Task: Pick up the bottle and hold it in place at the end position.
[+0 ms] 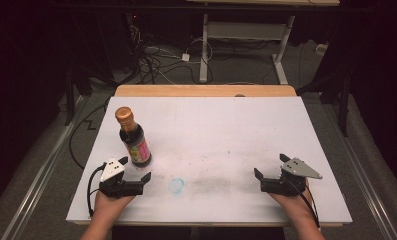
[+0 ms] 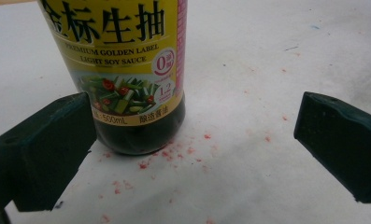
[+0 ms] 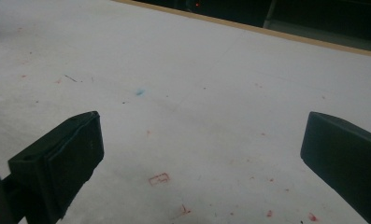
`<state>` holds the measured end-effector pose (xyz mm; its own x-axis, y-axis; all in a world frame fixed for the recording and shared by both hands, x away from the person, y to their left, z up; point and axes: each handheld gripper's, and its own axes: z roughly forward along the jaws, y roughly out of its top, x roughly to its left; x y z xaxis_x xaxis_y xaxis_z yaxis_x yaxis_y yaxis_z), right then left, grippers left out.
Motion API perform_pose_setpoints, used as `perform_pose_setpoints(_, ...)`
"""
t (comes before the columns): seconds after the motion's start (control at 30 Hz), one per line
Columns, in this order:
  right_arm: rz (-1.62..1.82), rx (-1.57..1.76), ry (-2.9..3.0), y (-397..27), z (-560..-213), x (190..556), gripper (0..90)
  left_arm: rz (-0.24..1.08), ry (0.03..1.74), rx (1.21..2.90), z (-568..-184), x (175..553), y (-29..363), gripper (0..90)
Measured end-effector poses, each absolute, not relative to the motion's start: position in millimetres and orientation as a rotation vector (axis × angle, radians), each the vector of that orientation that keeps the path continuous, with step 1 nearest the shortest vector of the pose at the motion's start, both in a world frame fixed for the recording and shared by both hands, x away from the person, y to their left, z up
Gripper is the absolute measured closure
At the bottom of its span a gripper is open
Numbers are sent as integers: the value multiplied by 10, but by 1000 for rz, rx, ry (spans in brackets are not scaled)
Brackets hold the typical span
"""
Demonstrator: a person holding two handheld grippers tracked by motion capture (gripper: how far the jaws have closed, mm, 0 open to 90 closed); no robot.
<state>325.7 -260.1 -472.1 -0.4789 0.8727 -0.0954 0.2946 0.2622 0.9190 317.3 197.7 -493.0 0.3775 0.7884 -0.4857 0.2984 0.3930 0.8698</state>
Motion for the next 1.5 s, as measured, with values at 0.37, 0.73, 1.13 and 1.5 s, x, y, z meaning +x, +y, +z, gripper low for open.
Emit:
perform_pose_setpoints(0.37, 1205, 1049, 1918, -2602, -4722, 3236, 3, 424, 1193, 1164, -4907, 3164, 2011, 0)
perform_pose_setpoints(0.73, 1207, 1057, 1917, -2612, -4713, 3224, 3, 430, 1199, 1142, -4878, 3180, 2045, 0)
perform_pose_setpoints(1.13, 1204, 1045, 1923, -2597, -4715, 3228, 3, 439, 1210, 1102, -4812, 3257, 2148, 0)
perform_pose_setpoints(1.5, 1217, 1048, 1924, -2581, -4711, 3228, 3, 473, 1226, 1102, -4614, 3416, 2127, 0)
